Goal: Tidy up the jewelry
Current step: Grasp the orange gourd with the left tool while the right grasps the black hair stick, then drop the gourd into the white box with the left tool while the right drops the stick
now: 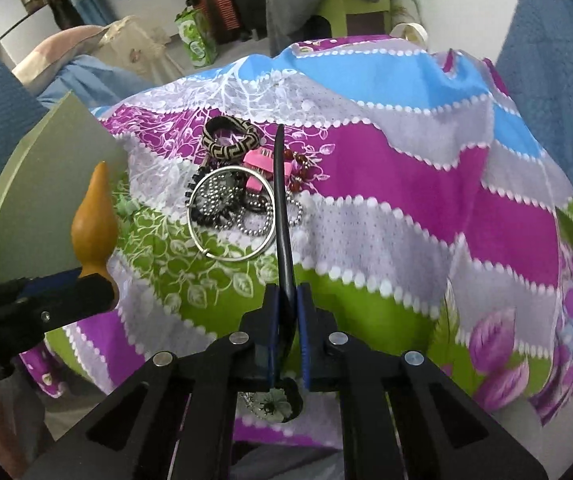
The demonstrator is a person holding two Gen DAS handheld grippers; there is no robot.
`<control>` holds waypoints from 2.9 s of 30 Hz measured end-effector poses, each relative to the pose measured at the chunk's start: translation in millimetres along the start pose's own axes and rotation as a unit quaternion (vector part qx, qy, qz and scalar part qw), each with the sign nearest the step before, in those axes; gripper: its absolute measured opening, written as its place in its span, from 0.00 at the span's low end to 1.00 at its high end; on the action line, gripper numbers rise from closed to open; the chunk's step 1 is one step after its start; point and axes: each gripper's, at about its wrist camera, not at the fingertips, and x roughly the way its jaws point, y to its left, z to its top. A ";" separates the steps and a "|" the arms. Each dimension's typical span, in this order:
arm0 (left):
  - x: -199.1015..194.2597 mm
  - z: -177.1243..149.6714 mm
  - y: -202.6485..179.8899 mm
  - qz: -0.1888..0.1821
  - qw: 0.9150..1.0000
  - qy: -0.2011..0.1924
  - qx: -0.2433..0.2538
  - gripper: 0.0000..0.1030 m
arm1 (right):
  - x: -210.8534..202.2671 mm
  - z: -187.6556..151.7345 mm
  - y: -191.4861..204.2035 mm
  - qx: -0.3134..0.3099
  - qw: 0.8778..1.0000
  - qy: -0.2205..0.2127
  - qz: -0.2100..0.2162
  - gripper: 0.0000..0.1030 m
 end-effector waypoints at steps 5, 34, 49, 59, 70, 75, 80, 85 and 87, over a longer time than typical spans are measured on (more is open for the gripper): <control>-21.7 2.0 -10.4 0.008 1.000 -0.014 0.021 0.27 | -31.5 4.9 2.5 0.013 1.000 -0.027 -0.002 0.07; -226.4 66.7 22.1 0.035 0.982 -0.172 0.061 0.28 | -195.5 97.3 145.5 -0.033 0.980 -0.196 0.023 0.07; -238.9 66.8 110.8 0.054 0.984 -0.163 0.046 0.28 | -151.9 99.2 205.5 -0.014 0.984 -0.175 0.021 0.07; -191.0 56.3 147.5 0.073 0.989 -0.117 0.056 0.28 | -75.0 80.9 244.3 -0.038 0.993 -0.105 0.023 0.07; -151.6 49.6 191.1 0.077 0.994 -0.077 0.018 0.28 | -25.6 68.8 245.9 -0.037 0.997 -0.056 0.023 0.07; -152.0 48.2 194.5 0.066 0.995 -0.076 0.005 0.28 | -22.0 68.7 240.3 -0.033 0.998 -0.043 0.031 0.08; -166.8 48.0 186.8 0.070 0.994 -0.088 0.000 0.62 | -36.4 72.2 237.9 -0.036 0.997 -0.052 0.044 0.27; -192.8 46.7 172.4 0.072 0.991 -0.114 0.002 0.67 | -66.7 76.8 238.2 -0.045 0.994 -0.082 0.052 0.27; -205.8 45.6 162.9 0.076 0.989 -0.127 0.008 0.67 | -84.3 77.9 237.7 -0.049 0.992 -0.099 0.056 0.27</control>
